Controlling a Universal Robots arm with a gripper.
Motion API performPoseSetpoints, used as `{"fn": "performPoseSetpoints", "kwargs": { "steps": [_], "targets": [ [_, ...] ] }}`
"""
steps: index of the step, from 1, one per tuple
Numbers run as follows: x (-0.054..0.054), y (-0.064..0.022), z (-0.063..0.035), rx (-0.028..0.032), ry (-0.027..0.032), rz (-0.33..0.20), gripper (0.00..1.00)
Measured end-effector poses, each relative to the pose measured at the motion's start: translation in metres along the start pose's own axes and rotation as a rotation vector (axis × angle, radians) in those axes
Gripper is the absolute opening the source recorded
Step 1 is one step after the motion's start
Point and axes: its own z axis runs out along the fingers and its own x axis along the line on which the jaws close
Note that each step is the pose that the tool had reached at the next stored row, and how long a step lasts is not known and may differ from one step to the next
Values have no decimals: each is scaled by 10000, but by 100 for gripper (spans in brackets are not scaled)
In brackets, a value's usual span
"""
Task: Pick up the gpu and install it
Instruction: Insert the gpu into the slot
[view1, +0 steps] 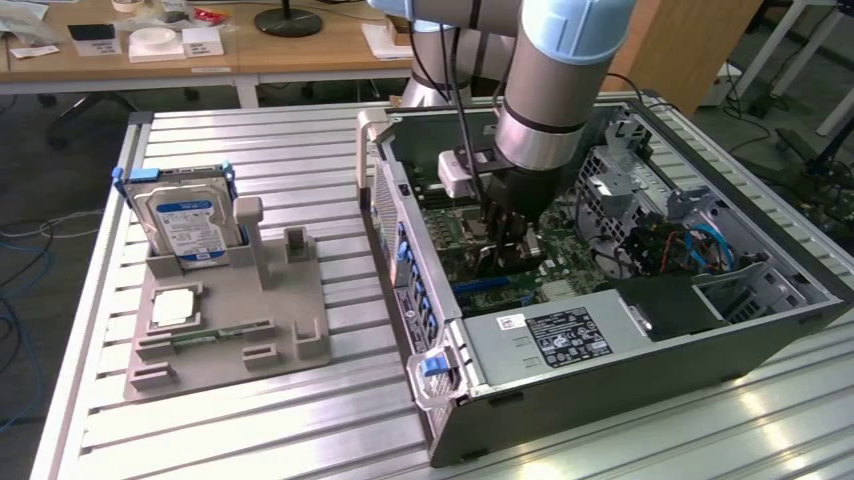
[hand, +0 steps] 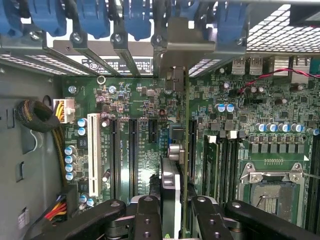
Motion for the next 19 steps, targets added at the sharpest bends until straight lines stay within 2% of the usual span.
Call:
{"fn": "performPoseSetpoints", "kwargs": {
  "steps": [13, 19],
  "targets": [
    [-16, 15, 107, 9, 0, -2, 28],
    [-15, 40, 114, 10, -1, -4, 28]
  ]
}}
